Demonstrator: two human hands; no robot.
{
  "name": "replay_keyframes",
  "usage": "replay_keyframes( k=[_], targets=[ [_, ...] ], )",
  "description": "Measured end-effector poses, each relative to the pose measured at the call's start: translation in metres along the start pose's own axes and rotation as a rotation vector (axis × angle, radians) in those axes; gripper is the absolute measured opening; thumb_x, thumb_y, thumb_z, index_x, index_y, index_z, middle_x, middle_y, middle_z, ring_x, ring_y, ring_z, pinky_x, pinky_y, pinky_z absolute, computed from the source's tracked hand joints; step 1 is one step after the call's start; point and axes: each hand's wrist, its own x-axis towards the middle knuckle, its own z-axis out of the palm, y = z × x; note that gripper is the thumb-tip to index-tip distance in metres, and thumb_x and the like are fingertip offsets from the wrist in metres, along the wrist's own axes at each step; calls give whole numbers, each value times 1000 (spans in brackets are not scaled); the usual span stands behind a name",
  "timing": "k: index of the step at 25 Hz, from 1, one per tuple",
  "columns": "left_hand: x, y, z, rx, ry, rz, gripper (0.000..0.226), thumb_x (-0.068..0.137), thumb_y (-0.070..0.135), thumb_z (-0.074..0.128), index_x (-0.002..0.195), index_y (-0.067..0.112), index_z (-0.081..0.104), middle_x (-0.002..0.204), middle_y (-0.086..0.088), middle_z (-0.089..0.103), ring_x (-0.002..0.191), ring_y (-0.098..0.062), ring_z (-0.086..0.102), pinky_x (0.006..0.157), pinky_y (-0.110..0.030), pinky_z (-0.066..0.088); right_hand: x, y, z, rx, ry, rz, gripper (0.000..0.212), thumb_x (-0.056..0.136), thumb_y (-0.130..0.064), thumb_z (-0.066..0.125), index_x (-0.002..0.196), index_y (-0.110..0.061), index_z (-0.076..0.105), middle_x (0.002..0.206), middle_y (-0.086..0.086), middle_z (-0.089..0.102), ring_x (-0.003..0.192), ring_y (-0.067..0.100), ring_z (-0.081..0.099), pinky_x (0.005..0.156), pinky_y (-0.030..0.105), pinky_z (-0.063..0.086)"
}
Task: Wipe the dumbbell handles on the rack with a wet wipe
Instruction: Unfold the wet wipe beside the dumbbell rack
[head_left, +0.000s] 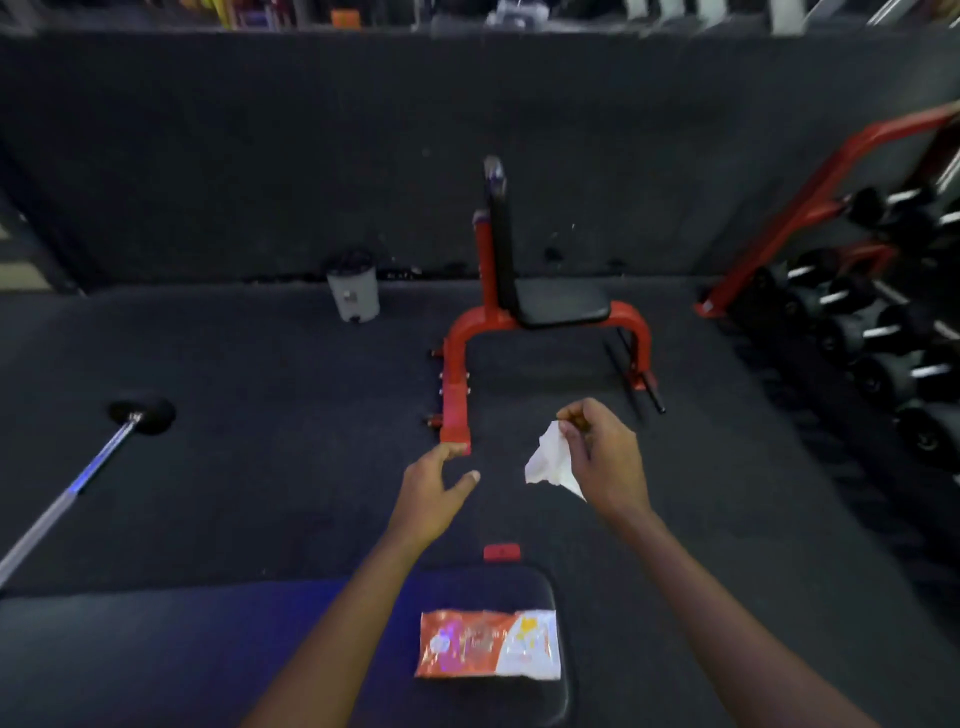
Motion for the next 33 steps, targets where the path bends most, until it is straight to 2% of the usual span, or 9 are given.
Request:
replay_keyframes(
  k=[3,8,11,17,21,24,26,30,33],
  targets=[
    [22,57,-13,-5,11,89,40,83,20,70,121,12,60,125,-1,61,118,-12,55,101,-26,41,27,-22,-41,3,76,5,11,89,-8,54,87,-18,59,84,-9,63,79,7,59,68,28,50],
    [41,155,-16,9,9,238,40,83,20,71,120,13,60,122,2,60,113,-8,53,94,-18,38,58,-47,-127,24,179,-16,16,88,-2,56,82,-17,57,73,-12,59,71,3,56,64,19,44],
    [51,205,3,31,8,296,38,82,23,72,118,15,61,116,3,62,108,-11,56,89,-17,38,70,-42,-176,33,233,13,14,87,-3,56,82,-16,59,74,-8,61,73,10,59,66,25,48],
    [80,307,108,-2,-54,378,39,81,22,72,118,13,61,119,2,62,110,-9,55,93,-18,39,109,14,-299,-58,305,-47,11,86,-3,56,84,-13,60,72,-10,59,68,7,55,67,29,49],
    [101,373,193,-40,-37,399,31,80,14,71,110,13,64,105,3,65,104,-13,59,79,-16,39,143,69,-381,-115,299,-86,15,86,-2,56,82,-16,58,69,-14,55,63,12,57,65,38,54],
    [114,412,259,-74,-75,401,34,82,17,70,115,13,62,114,2,64,106,-10,57,87,-19,40,163,109,-437,-172,317,-86,13,86,-1,56,85,-13,60,74,-8,59,65,7,54,68,29,50],
    [125,432,297,-85,-107,400,35,82,19,70,116,14,61,116,3,63,109,-9,56,91,-19,40,175,137,-465,-167,332,-58,12,87,0,55,86,-12,59,76,-3,62,65,9,58,66,25,50],
    [163,466,358,-87,-144,423,34,83,18,70,115,13,62,117,2,63,111,-9,56,92,-18,39,204,198,-505,-184,342,-2,11,87,1,54,85,-10,58,71,-2,61,57,4,60,59,21,48],
    [207,484,397,-89,-168,424,35,84,20,69,117,14,61,118,4,62,111,-7,54,93,-18,38,241,241,-529,-199,343,42,13,87,-1,55,83,-13,58,69,-7,59,65,10,62,60,24,46]
  ],
)
